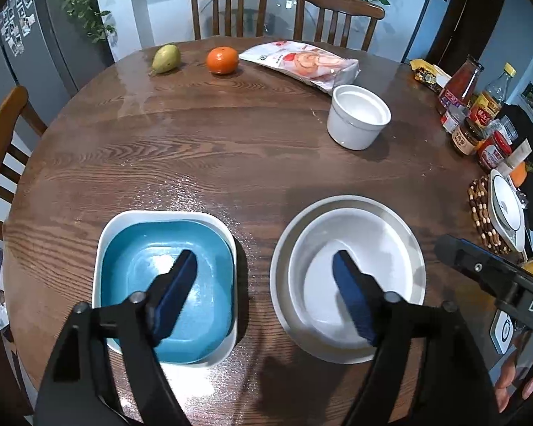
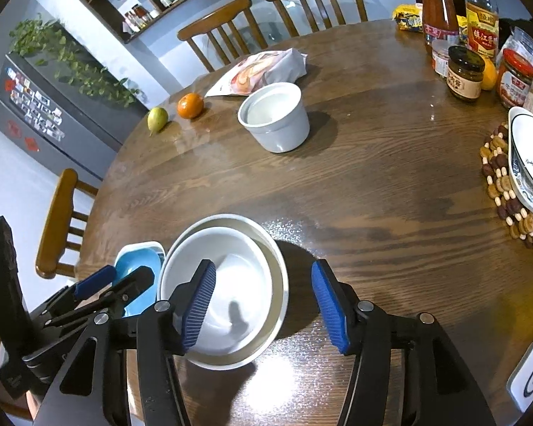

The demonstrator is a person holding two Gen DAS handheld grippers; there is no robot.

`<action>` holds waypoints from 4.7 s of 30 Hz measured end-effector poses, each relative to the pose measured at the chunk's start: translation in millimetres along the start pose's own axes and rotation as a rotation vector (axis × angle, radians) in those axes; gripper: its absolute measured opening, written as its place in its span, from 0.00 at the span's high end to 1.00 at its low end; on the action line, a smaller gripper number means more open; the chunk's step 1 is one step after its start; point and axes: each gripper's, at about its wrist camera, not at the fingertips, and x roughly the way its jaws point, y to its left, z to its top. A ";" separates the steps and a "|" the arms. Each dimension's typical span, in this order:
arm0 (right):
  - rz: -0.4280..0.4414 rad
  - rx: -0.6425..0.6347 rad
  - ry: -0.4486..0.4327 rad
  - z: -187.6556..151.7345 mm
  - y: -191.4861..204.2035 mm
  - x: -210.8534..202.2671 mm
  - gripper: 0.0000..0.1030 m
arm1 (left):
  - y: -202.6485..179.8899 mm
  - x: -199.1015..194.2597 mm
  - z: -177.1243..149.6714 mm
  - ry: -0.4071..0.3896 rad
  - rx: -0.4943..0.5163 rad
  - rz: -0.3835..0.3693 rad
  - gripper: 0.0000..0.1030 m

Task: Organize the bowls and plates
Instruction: 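Pull both tools back from the nested bowls, then reach both tools to the white ramekin's rim and close on it, then lift the white ramekin and carry it over the nested bowls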

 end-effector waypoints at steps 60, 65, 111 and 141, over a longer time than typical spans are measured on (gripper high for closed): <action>0.019 -0.145 -0.165 51.8 -16.0 -73.3 0.44 | -68.3 -42.7 47.3 -0.202 0.061 0.071 0.23; 0.012 -0.147 -0.171 61.5 -19.4 -73.9 0.44 | -73.6 -38.2 55.1 -0.207 0.059 0.078 0.23; 0.000 -0.065 0.027 164.0 -32.1 63.2 0.44 | -59.3 96.6 156.6 0.049 0.027 0.081 0.21; 0.072 0.009 0.139 165.3 -50.2 131.0 0.78 | -72.8 168.3 160.9 0.216 0.011 -0.081 0.85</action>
